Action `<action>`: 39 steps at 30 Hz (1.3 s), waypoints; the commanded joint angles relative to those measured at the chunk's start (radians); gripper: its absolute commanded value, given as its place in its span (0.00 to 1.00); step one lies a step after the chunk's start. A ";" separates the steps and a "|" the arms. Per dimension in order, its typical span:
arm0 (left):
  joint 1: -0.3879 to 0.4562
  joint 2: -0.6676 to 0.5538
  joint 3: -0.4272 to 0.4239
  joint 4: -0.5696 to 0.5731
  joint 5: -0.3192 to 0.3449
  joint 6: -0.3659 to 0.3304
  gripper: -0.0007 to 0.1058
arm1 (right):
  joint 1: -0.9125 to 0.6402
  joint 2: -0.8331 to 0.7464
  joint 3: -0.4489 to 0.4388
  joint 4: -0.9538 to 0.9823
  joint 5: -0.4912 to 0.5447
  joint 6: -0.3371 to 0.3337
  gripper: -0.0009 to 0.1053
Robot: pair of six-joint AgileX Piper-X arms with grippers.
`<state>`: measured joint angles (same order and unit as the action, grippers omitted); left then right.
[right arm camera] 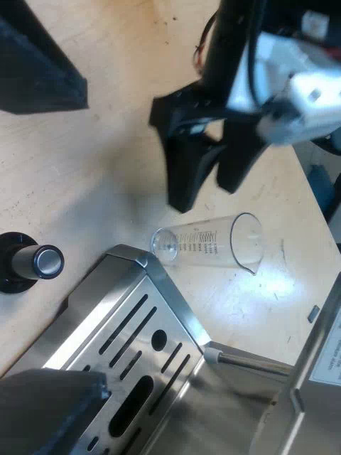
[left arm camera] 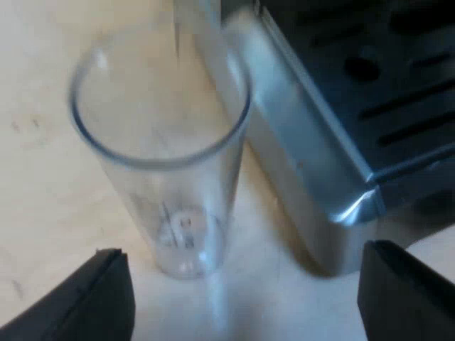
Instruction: Pour the beans into the coffee machine
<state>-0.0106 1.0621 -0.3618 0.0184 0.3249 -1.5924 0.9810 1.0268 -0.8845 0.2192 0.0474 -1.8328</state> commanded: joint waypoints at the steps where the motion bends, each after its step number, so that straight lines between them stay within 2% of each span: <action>1: -0.004 -0.118 -0.006 0.049 -0.007 -0.004 0.64 | 0.003 -0.006 -0.007 -0.004 0.002 -0.002 0.75; 8: -0.004 -0.368 -0.006 0.116 -0.016 -0.002 0.64 | 0.000 -0.058 -0.007 0.013 0.004 -0.002 0.75; 12: -0.004 -0.485 -0.006 0.111 -0.016 -0.002 0.64 | 0.000 -0.104 -0.008 0.041 0.082 -0.002 0.75; 14: -0.004 -0.525 -0.006 0.111 -0.039 -0.004 0.64 | -0.016 -0.119 -0.008 0.055 0.090 -0.002 0.75; 16: -0.004 -0.562 -0.016 0.113 -0.111 -0.004 0.64 | -0.069 -0.136 -0.008 0.055 0.016 0.024 0.75; 19: -0.004 -0.577 -0.055 0.137 -0.134 -0.004 0.64 | -0.166 -0.148 -0.018 0.054 -0.057 0.083 0.75; 25: -0.004 -0.577 -0.144 0.149 -0.134 -0.004 0.64 | -0.374 -0.176 -0.050 0.054 -0.137 0.082 0.75; 30: -0.004 -0.577 -0.193 0.149 -0.134 -0.004 0.64 | -0.495 -0.228 -0.055 0.056 -0.142 0.071 0.75; 32: -0.004 -0.577 -0.216 0.153 -0.134 -0.004 0.64 | -0.542 -0.260 -0.055 0.057 -0.142 0.047 0.75; 36: -0.004 -0.577 -0.263 0.204 -0.134 -0.004 0.64 | -0.627 -0.324 -0.055 0.070 -0.124 0.033 0.75; 39: -0.004 -0.577 -0.287 0.228 -0.134 -0.004 0.64 | -0.709 -0.379 -0.055 0.123 -0.091 -0.004 0.75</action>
<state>-0.0106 0.4913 -0.6398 0.2419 0.2049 -1.5924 0.2836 0.6603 -0.9255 0.3365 -0.0532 -1.8170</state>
